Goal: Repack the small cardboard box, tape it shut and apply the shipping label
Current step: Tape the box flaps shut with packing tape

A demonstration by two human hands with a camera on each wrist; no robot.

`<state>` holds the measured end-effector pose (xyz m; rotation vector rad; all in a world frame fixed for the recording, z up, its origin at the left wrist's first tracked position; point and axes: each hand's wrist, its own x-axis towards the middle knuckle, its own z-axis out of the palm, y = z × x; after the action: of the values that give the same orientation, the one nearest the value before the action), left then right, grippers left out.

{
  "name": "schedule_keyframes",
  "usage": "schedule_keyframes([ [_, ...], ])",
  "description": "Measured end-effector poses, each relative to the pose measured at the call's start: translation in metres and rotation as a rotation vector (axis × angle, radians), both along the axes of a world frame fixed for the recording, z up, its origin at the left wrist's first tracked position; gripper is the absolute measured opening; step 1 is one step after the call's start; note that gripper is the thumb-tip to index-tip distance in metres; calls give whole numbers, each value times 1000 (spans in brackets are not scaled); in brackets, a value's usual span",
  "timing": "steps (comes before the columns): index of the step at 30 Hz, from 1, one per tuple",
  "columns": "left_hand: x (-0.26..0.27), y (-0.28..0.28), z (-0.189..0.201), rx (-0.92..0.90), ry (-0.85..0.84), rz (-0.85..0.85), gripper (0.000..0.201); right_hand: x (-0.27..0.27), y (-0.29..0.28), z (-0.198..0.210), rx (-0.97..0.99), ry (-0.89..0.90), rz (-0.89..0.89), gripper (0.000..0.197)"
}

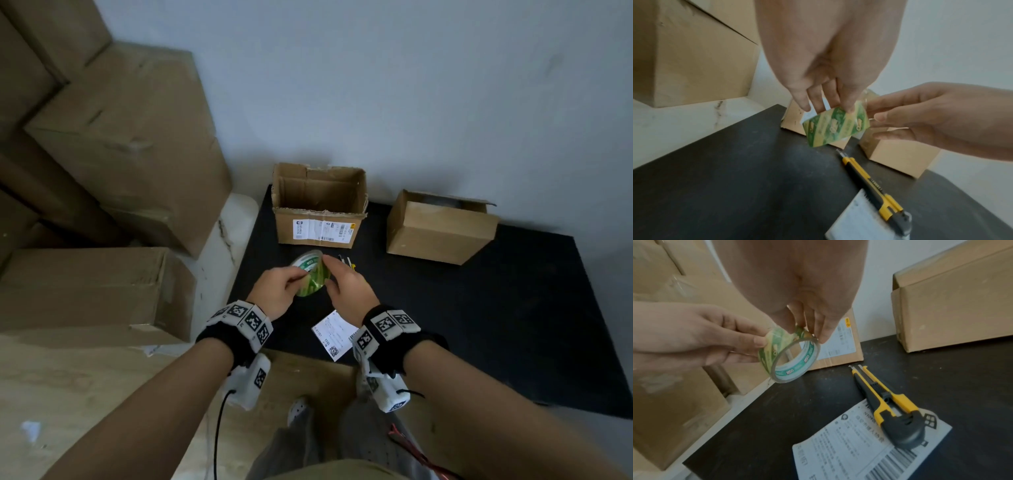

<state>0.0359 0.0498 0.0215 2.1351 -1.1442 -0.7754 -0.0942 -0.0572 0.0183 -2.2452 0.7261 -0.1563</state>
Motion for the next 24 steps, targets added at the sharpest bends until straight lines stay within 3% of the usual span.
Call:
schedule_keyframes([
  [7, -22, -29, 34, -166, 54, -72, 27, -34, -10, 30, -167, -75, -83, 46],
  [12, -36, -56, 52, -253, -11, -197, 20, -54, -21, 47, -290, -114, -113, 45],
  [24, -57, -115, 88, -317, -86, -270, 22, -71, -65, 86, -470, -281, -358, 21],
])
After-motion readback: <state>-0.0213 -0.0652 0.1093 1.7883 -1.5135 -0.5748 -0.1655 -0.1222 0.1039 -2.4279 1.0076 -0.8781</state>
